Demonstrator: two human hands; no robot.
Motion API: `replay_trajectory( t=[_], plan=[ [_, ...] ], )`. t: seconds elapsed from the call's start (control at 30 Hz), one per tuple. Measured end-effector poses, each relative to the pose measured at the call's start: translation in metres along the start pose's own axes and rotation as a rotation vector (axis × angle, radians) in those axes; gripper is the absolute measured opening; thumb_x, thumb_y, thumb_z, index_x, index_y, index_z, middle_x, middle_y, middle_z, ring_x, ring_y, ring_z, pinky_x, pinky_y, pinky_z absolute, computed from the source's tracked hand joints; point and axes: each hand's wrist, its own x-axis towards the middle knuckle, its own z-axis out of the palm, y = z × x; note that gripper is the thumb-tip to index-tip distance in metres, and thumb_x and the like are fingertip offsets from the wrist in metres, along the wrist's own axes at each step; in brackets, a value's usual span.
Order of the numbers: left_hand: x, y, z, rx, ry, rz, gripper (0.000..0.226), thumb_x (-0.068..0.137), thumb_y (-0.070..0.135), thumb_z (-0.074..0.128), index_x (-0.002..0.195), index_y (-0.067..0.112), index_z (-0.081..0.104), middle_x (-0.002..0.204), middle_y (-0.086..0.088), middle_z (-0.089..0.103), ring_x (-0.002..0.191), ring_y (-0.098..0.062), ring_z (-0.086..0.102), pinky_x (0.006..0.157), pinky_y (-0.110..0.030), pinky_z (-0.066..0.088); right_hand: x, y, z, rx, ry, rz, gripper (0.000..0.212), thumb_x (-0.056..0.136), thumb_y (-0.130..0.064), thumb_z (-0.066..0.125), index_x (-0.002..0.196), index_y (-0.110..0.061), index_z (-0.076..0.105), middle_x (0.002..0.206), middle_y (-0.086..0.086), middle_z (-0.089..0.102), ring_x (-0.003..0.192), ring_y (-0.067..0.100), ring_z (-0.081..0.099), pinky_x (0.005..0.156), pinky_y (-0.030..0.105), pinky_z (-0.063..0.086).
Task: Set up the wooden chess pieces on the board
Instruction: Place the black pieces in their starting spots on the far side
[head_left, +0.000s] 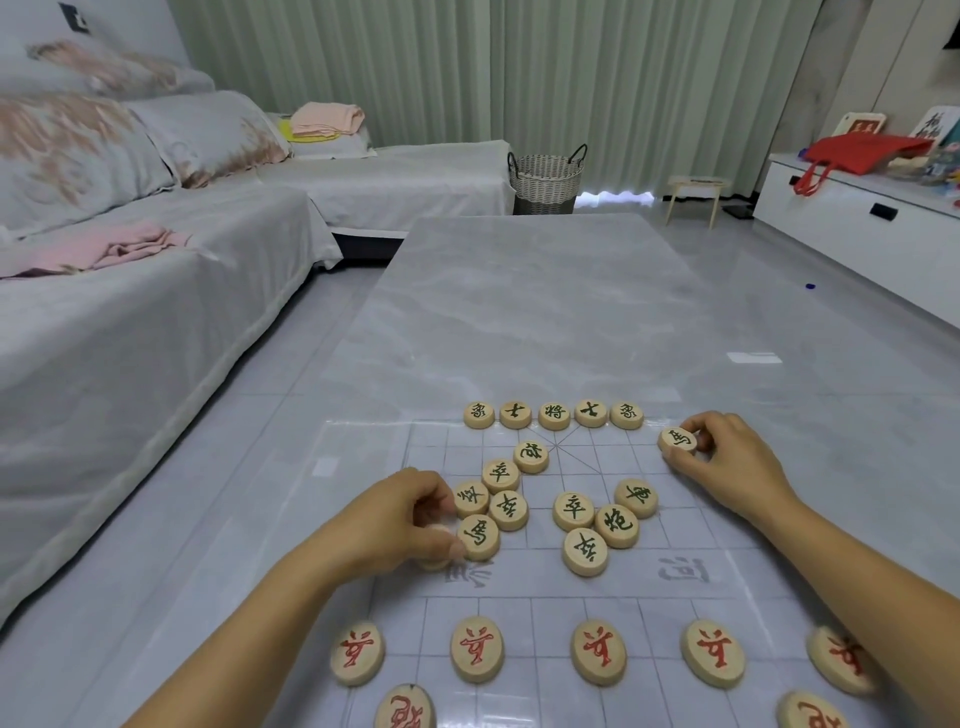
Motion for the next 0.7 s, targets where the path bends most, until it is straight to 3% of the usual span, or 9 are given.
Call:
replay_trajectory(
  t=[0.13, 0.3, 0.43, 0.57, 0.7],
  plan=[
    [0.0, 0.011, 0.018, 0.26, 0.058, 0.158, 0.047, 0.068, 0.039, 0.077, 0.108, 0.029, 0.055, 0.096, 0.011, 0.048, 0.093, -0.01, 0.045, 0.086, -0.025, 0.04, -0.001, -0.001, 0.0, -0.001, 0.005, 0.001, 0.024, 0.078, -0.036, 0.067, 0.094, -0.023, 0.055, 0.093, 0.001, 0.053, 0.086, 0.019, 0.052, 0.07, 0.03, 0.037],
    [0.0, 0.015, 0.025, 0.405, 0.075, 0.248, 0.039, 0.075, 0.041, 0.068, 0.109, 0.029, 0.053, 0.099, 0.011, 0.046, 0.095, -0.01, 0.042, 0.088, -0.024, 0.032, -0.001, -0.001, 0.0, -0.002, 0.006, -0.001, 0.025, 0.078, -0.036, 0.067, 0.095, -0.022, 0.055, 0.093, 0.001, 0.053, 0.085, 0.018, 0.051, 0.07, 0.029, 0.037],
    [0.005, 0.004, 0.012, 0.145, 0.233, 0.184, 0.031, 0.069, 0.032, 0.075, 0.088, 0.032, 0.05, 0.095, 0.01, 0.054, 0.091, -0.011, 0.051, 0.081, -0.023, 0.04, 0.0, 0.002, 0.001, 0.007, 0.015, 0.004, 0.029, 0.079, -0.037, 0.067, 0.099, -0.021, 0.056, 0.09, 0.0, 0.051, 0.085, 0.018, 0.051, 0.07, 0.029, 0.036],
    [0.031, -0.033, -0.014, -0.01, 0.503, -0.047, 0.027, 0.071, 0.02, 0.076, 0.088, 0.018, 0.055, 0.088, -0.001, 0.057, 0.075, -0.015, 0.053, 0.062, -0.022, 0.039, 0.003, 0.004, 0.002, 0.022, 0.032, 0.007, 0.031, 0.08, -0.037, 0.066, 0.104, -0.019, 0.057, 0.089, -0.001, 0.05, 0.085, 0.019, 0.052, 0.069, 0.029, 0.036],
    [0.046, -0.051, -0.011, -0.009, 0.529, -0.076, 0.029, 0.07, 0.025, 0.078, 0.088, 0.022, 0.056, 0.088, 0.002, 0.054, 0.075, -0.015, 0.052, 0.075, -0.035, 0.043, 0.008, 0.005, 0.003, 0.021, 0.018, 0.028, 0.032, 0.081, -0.039, 0.065, 0.105, -0.019, 0.057, 0.086, 0.0, 0.052, 0.083, 0.018, 0.051, 0.06, 0.027, 0.034]
  ],
)
